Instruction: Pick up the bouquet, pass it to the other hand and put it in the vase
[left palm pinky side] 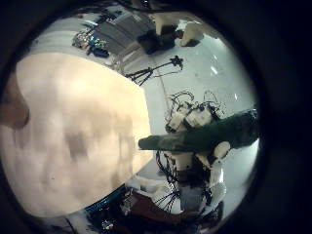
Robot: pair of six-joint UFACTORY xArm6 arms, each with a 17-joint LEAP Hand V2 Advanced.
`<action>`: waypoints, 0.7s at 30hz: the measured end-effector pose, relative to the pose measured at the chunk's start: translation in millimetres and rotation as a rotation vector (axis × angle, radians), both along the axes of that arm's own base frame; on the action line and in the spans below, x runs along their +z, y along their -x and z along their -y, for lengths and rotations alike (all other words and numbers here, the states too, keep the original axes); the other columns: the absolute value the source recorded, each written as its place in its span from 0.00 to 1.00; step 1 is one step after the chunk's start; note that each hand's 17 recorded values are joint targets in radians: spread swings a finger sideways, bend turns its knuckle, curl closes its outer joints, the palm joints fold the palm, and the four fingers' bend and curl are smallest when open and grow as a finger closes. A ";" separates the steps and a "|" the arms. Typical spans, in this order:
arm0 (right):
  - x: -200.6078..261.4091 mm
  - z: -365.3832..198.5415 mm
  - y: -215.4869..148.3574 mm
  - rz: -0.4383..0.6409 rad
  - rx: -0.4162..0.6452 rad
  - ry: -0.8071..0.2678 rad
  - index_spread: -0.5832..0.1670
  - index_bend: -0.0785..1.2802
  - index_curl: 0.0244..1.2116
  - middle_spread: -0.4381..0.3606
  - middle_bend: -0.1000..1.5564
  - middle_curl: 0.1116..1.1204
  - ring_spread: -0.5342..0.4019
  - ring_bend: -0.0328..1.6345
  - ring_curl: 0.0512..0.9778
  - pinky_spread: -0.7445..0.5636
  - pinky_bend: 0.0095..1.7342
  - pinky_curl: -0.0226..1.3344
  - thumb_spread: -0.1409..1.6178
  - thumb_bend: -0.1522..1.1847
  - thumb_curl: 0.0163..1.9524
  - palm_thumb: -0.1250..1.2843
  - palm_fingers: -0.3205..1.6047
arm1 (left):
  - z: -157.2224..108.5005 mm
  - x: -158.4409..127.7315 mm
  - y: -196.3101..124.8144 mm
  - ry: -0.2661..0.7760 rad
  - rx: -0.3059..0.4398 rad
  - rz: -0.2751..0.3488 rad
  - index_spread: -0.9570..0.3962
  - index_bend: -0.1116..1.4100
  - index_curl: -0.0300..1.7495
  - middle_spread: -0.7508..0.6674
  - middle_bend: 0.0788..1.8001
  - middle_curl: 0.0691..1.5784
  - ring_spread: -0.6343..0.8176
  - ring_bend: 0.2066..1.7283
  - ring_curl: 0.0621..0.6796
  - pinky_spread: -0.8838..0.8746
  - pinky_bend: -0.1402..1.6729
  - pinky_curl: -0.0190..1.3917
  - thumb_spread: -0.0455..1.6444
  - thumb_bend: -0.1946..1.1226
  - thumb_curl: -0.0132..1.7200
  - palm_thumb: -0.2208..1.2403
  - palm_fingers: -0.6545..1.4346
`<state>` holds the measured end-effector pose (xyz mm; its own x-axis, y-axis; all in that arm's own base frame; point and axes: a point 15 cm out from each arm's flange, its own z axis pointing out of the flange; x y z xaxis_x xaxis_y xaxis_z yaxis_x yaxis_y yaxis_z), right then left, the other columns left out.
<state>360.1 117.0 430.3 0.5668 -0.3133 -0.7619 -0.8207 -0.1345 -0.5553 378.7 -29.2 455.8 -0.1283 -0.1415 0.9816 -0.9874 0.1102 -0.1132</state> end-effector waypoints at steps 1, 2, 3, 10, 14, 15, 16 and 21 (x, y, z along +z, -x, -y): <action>0.1 -1.1 0.1 0.002 0.003 0.000 0.36 0.78 0.92 0.36 0.87 0.67 0.37 0.89 0.65 0.35 0.67 0.68 0.14 0.11 0.51 0.96 0.75 | 1.8 0.7 0.6 0.000 -0.008 -0.003 0.87 0.18 0.18 0.65 0.16 0.21 0.73 0.22 0.20 0.69 0.20 0.22 0.48 0.12 0.21 0.33 0.42; 0.6 -3.2 0.6 0.004 0.009 0.001 0.36 0.78 0.92 0.36 0.87 0.67 0.37 0.89 0.65 0.35 0.67 0.68 0.14 0.11 0.51 0.96 0.75 | 3.5 1.2 0.9 0.001 -0.016 -0.004 0.87 0.18 0.18 0.65 0.17 0.21 0.73 0.22 0.20 0.69 0.20 0.22 0.48 0.12 0.21 0.33 0.42; 0.6 -6.2 1.1 0.004 0.016 0.002 0.36 0.78 0.91 0.36 0.87 0.67 0.37 0.89 0.65 0.35 0.67 0.68 0.14 0.11 0.51 0.96 0.75 | 5.1 1.6 1.4 0.003 -0.024 -0.006 0.87 0.18 0.18 0.64 0.17 0.21 0.73 0.22 0.20 0.68 0.20 0.23 0.48 0.12 0.21 0.33 0.43; -4.6 -17.0 -6.0 0.032 -0.004 0.046 0.36 0.78 0.91 0.36 0.87 0.67 0.37 0.89 0.65 0.35 0.66 0.69 0.14 0.11 0.52 0.96 0.75 | 14.5 1.5 2.8 -0.036 -0.080 -0.052 0.86 0.18 0.19 0.55 0.23 0.24 0.63 0.26 0.20 0.61 0.19 0.22 0.48 0.12 0.21 0.34 0.48; -4.3 -21.1 -6.2 0.038 -0.001 0.053 0.36 0.78 0.91 0.36 0.87 0.67 0.37 0.89 0.65 0.35 0.66 0.69 0.14 0.11 0.52 0.96 0.76 | 19.0 -4.1 1.1 -0.031 -0.095 -0.092 0.83 0.19 0.20 0.47 0.29 0.28 0.55 0.28 0.20 0.56 0.20 0.22 0.48 0.12 0.21 0.36 0.53; -4.6 -21.0 -7.1 0.038 -0.007 0.055 0.36 0.78 0.91 0.36 0.87 0.67 0.37 0.89 0.65 0.35 0.66 0.69 0.14 0.11 0.52 0.96 0.76 | 18.2 -6.6 0.2 -0.024 -0.092 -0.103 0.81 0.19 0.20 0.44 0.30 0.29 0.51 0.29 0.20 0.53 0.21 0.23 0.48 0.12 0.21 0.36 0.54; -5.5 -21.6 -7.4 0.038 -0.009 0.059 0.36 0.78 0.91 0.36 0.87 0.66 0.37 0.89 0.65 0.35 0.66 0.69 0.14 0.11 0.52 0.96 0.76 | 17.2 -7.5 0.1 -0.020 -0.089 -0.110 0.76 0.17 0.20 0.37 0.39 0.33 0.37 0.34 0.22 0.42 0.27 0.23 0.49 0.13 0.21 0.38 0.67; -12.6 -19.5 -9.9 0.043 -0.024 0.097 0.36 0.78 0.91 0.36 0.87 0.67 0.37 0.89 0.65 0.35 0.66 0.70 0.15 0.11 0.52 0.96 0.76 | 17.2 -6.0 -2.5 0.000 -0.074 -0.131 0.67 0.16 0.19 0.27 0.45 0.40 0.16 0.48 0.37 0.19 0.44 0.29 0.52 0.15 0.22 0.47 0.75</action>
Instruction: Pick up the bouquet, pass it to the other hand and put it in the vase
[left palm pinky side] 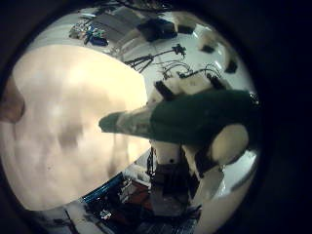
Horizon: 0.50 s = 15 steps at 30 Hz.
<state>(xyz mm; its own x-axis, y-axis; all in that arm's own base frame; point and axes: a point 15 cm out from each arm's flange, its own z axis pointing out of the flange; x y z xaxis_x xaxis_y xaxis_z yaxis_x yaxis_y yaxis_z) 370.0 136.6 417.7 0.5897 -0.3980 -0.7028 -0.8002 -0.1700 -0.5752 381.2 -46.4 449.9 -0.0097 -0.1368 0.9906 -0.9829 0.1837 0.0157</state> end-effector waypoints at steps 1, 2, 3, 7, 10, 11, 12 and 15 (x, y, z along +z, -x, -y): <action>-2.0 1.3 -0.7 -0.003 -0.010 0.003 0.36 0.78 0.91 0.36 0.87 0.66 0.37 0.89 0.65 0.35 0.66 0.70 0.15 0.10 0.52 0.96 0.76 | -0.7 0.4 -0.6 0.009 0.006 0.001 0.62 0.17 0.18 0.24 0.44 0.41 0.12 0.56 0.44 0.14 0.53 0.32 0.54 0.18 0.23 0.56 0.86; -3.0 1.8 -1.6 -0.003 -0.017 0.008 0.36 0.78 0.91 0.36 0.87 0.66 0.36 0.89 0.65 0.35 0.66 0.70 0.16 0.10 0.52 0.95 0.76 | -1.6 1.6 -1.6 0.023 0.015 0.003 0.57 0.20 0.19 0.21 0.44 0.45 0.10 0.63 0.54 0.11 0.61 0.36 0.55 0.17 0.23 0.60 0.88; -3.4 2.4 -2.6 -0.001 -0.024 0.013 0.36 0.77 0.91 0.36 0.87 0.66 0.36 0.89 0.65 0.35 0.66 0.70 0.17 0.10 0.52 0.95 0.75 | -1.8 3.6 -3.0 0.043 0.026 0.005 0.55 0.21 0.20 0.20 0.44 0.46 0.10 0.64 0.56 0.11 0.63 0.37 0.55 0.16 0.24 0.62 0.87; -9.1 7.5 -6.3 0.010 -0.045 0.060 0.36 0.72 0.89 0.35 0.83 0.65 0.35 0.86 0.63 0.32 0.68 0.66 0.35 0.09 0.48 0.87 0.74 | -4.9 8.8 -7.0 0.123 0.077 0.014 0.39 0.41 0.29 0.15 0.47 0.54 0.12 0.72 0.68 0.13 0.71 0.42 0.55 0.14 0.25 0.69 0.91; -15.0 11.8 -5.8 0.006 -0.047 0.108 0.34 0.62 0.87 0.34 0.78 0.63 0.33 0.83 0.60 0.28 0.67 0.61 0.41 0.07 0.44 0.81 0.69 | -9.4 11.1 -7.4 0.138 0.099 0.044 0.34 0.49 0.34 0.14 0.50 0.57 0.13 0.75 0.72 0.14 0.73 0.43 0.54 0.14 0.26 0.72 0.89; -16.7 12.8 -5.1 0.003 -0.046 0.118 0.34 0.57 0.86 0.33 0.76 0.62 0.32 0.81 0.60 0.26 0.67 0.60 0.42 0.07 0.43 0.79 0.64 | -9.8 12.6 -7.2 0.138 0.100 0.056 0.31 0.53 0.38 0.13 0.52 0.59 0.13 0.77 0.74 0.15 0.75 0.44 0.53 0.14 0.27 0.75 0.88; -17.4 13.2 -4.6 -0.001 -0.048 0.120 0.33 0.51 0.85 0.34 0.73 0.62 0.31 0.81 0.60 0.23 0.67 0.58 0.43 0.08 0.41 0.77 0.60 | -9.8 15.3 -6.6 0.137 0.101 0.072 0.30 0.56 0.40 0.13 0.54 0.60 0.14 0.78 0.76 0.16 0.76 0.45 0.50 0.15 0.29 0.79 0.87; -26.1 13.8 -1.7 -0.020 -0.048 0.121 0.33 0.37 0.81 0.34 0.67 0.60 0.30 0.81 0.58 0.20 0.68 0.56 0.46 0.09 0.38 0.76 0.55 | -13.1 24.5 -7.1 0.130 0.107 0.120 0.28 0.58 0.45 0.13 0.56 0.61 0.15 0.80 0.79 0.18 0.77 0.46 0.45 0.14 0.32 0.82 0.85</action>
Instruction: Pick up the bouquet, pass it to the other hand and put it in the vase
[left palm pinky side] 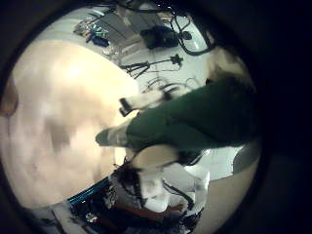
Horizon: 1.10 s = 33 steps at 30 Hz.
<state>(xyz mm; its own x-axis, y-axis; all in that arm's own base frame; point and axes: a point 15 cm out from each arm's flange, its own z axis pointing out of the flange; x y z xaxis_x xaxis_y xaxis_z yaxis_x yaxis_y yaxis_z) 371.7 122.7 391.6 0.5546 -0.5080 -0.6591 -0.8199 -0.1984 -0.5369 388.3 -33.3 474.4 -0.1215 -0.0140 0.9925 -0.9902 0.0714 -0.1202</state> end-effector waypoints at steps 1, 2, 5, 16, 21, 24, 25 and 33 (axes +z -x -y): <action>-3.6 0.2 1.2 -0.007 0.000 -0.001 0.33 0.34 0.80 0.35 0.66 0.59 0.30 0.81 0.58 0.20 0.67 0.55 0.47 0.09 0.38 0.76 0.51 | -1.2 3.9 0.0 -0.004 0.004 0.015 0.28 0.58 0.46 0.13 0.57 0.62 0.15 0.81 0.80 0.18 0.77 0.46 0.44 0.13 0.33 0.82 0.85; -6.2 0.5 1.2 -0.013 -0.001 -0.001 0.35 0.28 0.78 0.36 0.63 0.58 0.31 0.80 0.57 0.20 0.66 0.55 0.49 0.09 0.37 0.76 0.43 | -2.1 7.0 -0.3 -0.007 0.008 0.025 0.27 0.58 0.48 0.13 0.58 0.62 0.15 0.82 0.81 0.19 0.77 0.47 0.40 0.14 0.35 0.84 0.84; -7.5 2.1 1.6 -0.019 0.003 -0.003 0.38 0.25 0.73 0.41 0.53 0.53 0.37 0.74 0.55 0.32 0.59 0.55 0.54 0.09 0.35 0.74 0.23 | -6.9 18.0 -2.4 -0.021 0.023 0.057 0.26 0.58 0.52 0.14 0.59 0.62 0.16 0.83 0.83 0.19 0.77 0.47 0.34 0.13 0.38 0.85 0.84; -9.5 12.6 -0.3 -0.024 -0.010 -0.012 0.41 0.13 0.31 0.82 0.21 0.24 0.84 0.38 0.24 0.92 0.38 0.34 0.62 0.09 0.23 0.55 0.10 | -43.2 66.8 0.8 -0.093 0.122 0.183 0.22 0.52 0.63 0.16 0.61 0.62 0.16 0.84 0.83 0.20 0.76 0.49 0.29 0.13 0.45 0.84 0.84; -7.9 17.0 -1.5 -0.023 -0.016 -0.019 0.40 0.13 0.22 0.84 0.17 0.22 0.86 0.34 0.21 0.93 0.34 0.30 0.63 0.09 0.21 0.54 0.11 | -62.7 85.3 4.1 -0.124 0.183 0.232 0.21 0.50 0.65 0.16 0.61 0.62 0.16 0.84 0.83 0.20 0.76 0.50 0.28 0.13 0.46 0.84 0.84; -10.6 18.5 -1.6 -0.028 -0.020 -0.018 0.39 0.14 0.19 0.84 0.17 0.20 0.86 0.32 0.21 0.92 0.33 0.28 0.62 0.09 0.20 0.54 0.12 | -72.6 98.6 9.1 -0.146 0.229 0.271 0.20 0.50 0.66 0.16 0.61 0.62 0.16 0.84 0.83 0.20 0.76 0.50 0.28 0.13 0.47 0.84 0.84; -11.9 19.0 -2.2 -0.030 -0.021 -0.018 0.39 0.14 0.18 0.84 0.17 0.20 0.87 0.32 0.21 0.92 0.33 0.28 0.62 0.09 0.20 0.54 0.12 | -75.5 101.4 9.6 -0.154 0.248 0.280 0.20 0.49 0.67 0.16 0.61 0.62 0.16 0.84 0.82 0.20 0.75 0.50 0.28 0.13 0.47 0.84 0.84; -13.9 19.2 -3.0 -0.038 -0.024 -0.023 0.40 0.15 0.15 0.84 0.17 0.17 0.86 0.31 0.21 0.92 0.33 0.27 0.63 0.09 0.19 0.55 0.13 | -111.4 126.4 23.3 -0.249 0.468 0.364 0.19 0.47 0.69 0.16 0.61 0.61 0.16 0.84 0.83 0.20 0.75 0.51 0.28 0.13 0.48 0.84 0.84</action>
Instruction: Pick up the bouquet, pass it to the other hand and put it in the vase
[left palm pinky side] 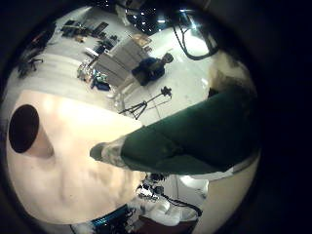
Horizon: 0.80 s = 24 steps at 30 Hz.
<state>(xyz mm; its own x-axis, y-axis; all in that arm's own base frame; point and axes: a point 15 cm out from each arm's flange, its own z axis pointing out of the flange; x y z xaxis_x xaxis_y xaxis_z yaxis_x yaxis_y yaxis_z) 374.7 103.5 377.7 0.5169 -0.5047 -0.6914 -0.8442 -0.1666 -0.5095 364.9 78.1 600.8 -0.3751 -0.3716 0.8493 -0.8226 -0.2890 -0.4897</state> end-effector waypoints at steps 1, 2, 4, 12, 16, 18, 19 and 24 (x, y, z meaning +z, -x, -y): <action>-0.3 0.0 0.1 0.000 0.000 0.000 0.41 0.15 0.15 0.84 0.17 0.17 0.86 0.31 0.21 0.92 0.33 0.26 0.63 0.09 0.19 0.55 0.13 | -4.6 2.7 2.7 -0.003 0.023 0.007 0.19 0.47 0.69 0.16 0.61 0.61 0.16 0.84 0.83 0.20 0.75 0.51 0.28 0.13 0.48 0.84 0.84; -0.5 0.0 0.2 -0.001 0.000 0.000 0.41 0.16 0.15 0.84 0.17 0.17 0.86 0.31 0.21 0.92 0.32 0.26 0.63 0.09 0.19 0.55 0.14 | -9.0 4.5 4.9 -0.005 0.043 0.011 0.19 0.47 0.69 0.16 0.60 0.61 0.17 0.84 0.83 0.20 0.75 0.51 0.28 0.13 0.48 0.84 0.84; -1.1 0.2 -0.2 -0.002 -0.001 0.001 0.41 0.16 0.15 0.84 0.17 0.17 0.86 0.31 0.21 0.92 0.32 0.26 0.63 0.09 0.19 0.55 0.14 | -22.5 8.8 8.6 -0.010 0.101 0.029 0.18 0.47 0.70 0.16 0.60 0.61 0.17 0.84 0.83 0.20 0.74 0.52 0.28 0.13 0.48 0.84 0.84; -2.8 0.7 -0.2 0.001 0.002 0.001 0.42 0.16 0.15 0.84 0.17 0.17 0.85 0.31 0.21 0.92 0.31 0.25 0.63 0.09 0.19 0.55 0.14 | -60.0 19.4 23.9 -0.009 0.243 0.065 0.18 0.47 0.70 0.16 0.60 0.61 0.17 0.84 0.83 0.19 0.74 0.52 0.27 0.13 0.48 0.84 0.84; -6.3 0.1 -1.1 -0.009 0.004 0.001 0.42 0.16 0.15 0.84 0.17 0.16 0.85 0.31 0.21 0.92 0.31 0.25 0.63 0.09 0.19 0.56 0.15 | -69.4 15.2 25.3 0.016 0.265 0.067 0.18 0.47 0.70 0.16 0.60 0.61 0.17 0.84 0.83 0.19 0.73 0.53 0.27 0.13 0.49 0.84 0.84; -7.4 -0.3 -1.4 -0.011 0.005 0.001 0.42 0.16 0.15 0.84 0.17 0.17 0.85 0.31 0.21 0.92 0.31 0.25 0.63 0.09 0.19 0.56 0.15 | -74.6 7.6 25.8 0.024 0.275 0.061 0.18 0.47 0.71 0.16 0.60 0.61 0.17 0.84 0.83 0.19 0.73 0.53 0.27 0.13 0.49 0.84 0.84; -7.8 -0.3 -1.5 -0.012 0.005 0.001 0.43 0.16 0.15 0.84 0.17 0.17 0.85 0.31 0.21 0.92 0.31 0.25 0.63 0.09 0.19 0.56 0.15 | -76.8 4.3 26.3 0.028 0.280 0.059 0.18 0.47 0.71 0.16 0.60 0.61 0.17 0.84 0.83 0.19 0.73 0.53 0.27 0.13 0.49 0.84 0.84; -10.3 -0.3 -2.2 -0.017 0.006 0.001 0.43 0.16 0.16 0.84 0.17 0.17 0.85 0.31 0.21 0.92 0.31 0.25 0.63 0.09 0.19 0.56 0.15 | -83.0 -19.1 20.8 0.063 0.276 0.023 0.18 0.47 0.71 0.16 0.60 0.61 0.17 0.84 0.83 0.20 0.73 0.54 0.26 0.13 0.49 0.84 0.84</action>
